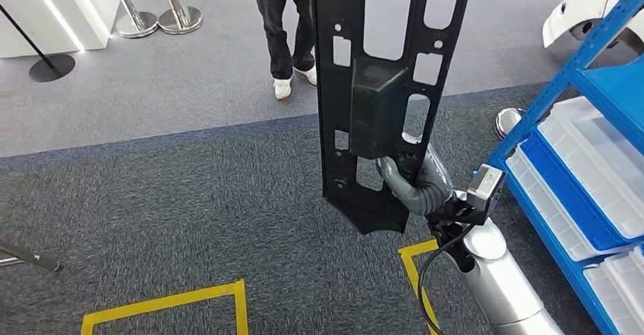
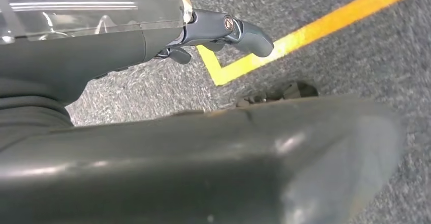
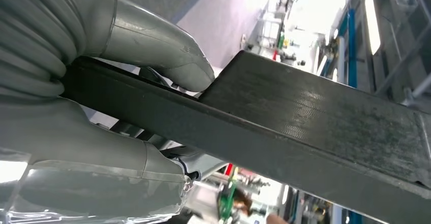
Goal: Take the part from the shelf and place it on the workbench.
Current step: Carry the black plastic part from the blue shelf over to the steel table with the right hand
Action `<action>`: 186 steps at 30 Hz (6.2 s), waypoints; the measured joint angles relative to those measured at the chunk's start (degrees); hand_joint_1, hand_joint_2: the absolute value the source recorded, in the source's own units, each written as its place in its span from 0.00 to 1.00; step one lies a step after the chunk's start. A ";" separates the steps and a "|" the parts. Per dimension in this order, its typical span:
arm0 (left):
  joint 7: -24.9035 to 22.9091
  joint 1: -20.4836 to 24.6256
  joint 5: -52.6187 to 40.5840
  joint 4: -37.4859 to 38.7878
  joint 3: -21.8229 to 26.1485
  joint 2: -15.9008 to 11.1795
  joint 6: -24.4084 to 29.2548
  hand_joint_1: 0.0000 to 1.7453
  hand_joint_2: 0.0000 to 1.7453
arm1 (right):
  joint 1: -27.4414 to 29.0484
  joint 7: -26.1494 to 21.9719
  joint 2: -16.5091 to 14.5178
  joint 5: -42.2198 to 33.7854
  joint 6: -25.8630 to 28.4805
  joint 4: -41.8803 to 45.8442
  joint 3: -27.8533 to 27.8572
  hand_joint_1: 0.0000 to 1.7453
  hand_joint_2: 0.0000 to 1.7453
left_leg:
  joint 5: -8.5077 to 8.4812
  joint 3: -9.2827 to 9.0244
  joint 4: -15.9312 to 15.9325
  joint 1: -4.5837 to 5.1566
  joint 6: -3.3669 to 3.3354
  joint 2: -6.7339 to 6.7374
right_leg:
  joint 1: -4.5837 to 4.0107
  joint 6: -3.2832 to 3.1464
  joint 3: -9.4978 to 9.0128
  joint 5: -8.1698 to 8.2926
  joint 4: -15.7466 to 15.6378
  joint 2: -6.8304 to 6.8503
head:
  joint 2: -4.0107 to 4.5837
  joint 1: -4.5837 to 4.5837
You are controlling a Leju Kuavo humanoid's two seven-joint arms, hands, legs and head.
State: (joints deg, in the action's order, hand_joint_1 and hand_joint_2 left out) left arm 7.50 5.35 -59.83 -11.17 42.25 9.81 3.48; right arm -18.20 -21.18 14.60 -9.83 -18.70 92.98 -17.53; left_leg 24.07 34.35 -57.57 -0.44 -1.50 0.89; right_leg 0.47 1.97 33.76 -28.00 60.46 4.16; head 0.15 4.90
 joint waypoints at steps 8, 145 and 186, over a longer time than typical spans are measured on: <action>0.17 0.06 -0.07 0.00 0.07 -0.08 -0.02 0.00 0.00 | 2.23 -0.30 -0.46 1.06 -0.27 0.63 1.02 1.00 1.00 | -0.22 0.25 -0.48 -0.07 -0.14 -5.75 | 0.47 -0.07 3.34 0.21 5.30 -5.50 | 0.00 -0.01; 0.57 -1.66 1.90 0.00 2.35 -0.11 -0.54 0.00 0.00 | 4.43 1.11 -2.10 0.80 -1.22 4.26 7.68 1.00 1.00 | 5.16 6.99 -14.27 0.13 2.35 -1.32 | 0.39 -2.40 -1.21 0.56 -2.03 -3.16 | 0.00 0.02; 0.44 -1.86 0.43 -0.07 3.94 -0.46 -0.83 0.00 0.00 | -0.90 2.21 -5.19 11.80 -0.21 -3.17 14.97 1.00 1.00 | -3.98 -3.28 6.69 4.64 -4.45 -1.99 | 0.02 -1.42 -2.42 -0.06 8.75 -4.96 | 0.00 0.07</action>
State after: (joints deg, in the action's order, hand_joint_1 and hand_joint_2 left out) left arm 7.94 3.49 -59.40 -11.23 46.20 9.36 2.64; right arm -19.10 -18.97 9.41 1.97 -18.91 89.81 -2.56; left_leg 20.09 31.07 -50.88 4.20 -5.95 -1.10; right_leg 0.49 0.55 31.34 -28.06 69.21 -0.80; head 0.15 4.97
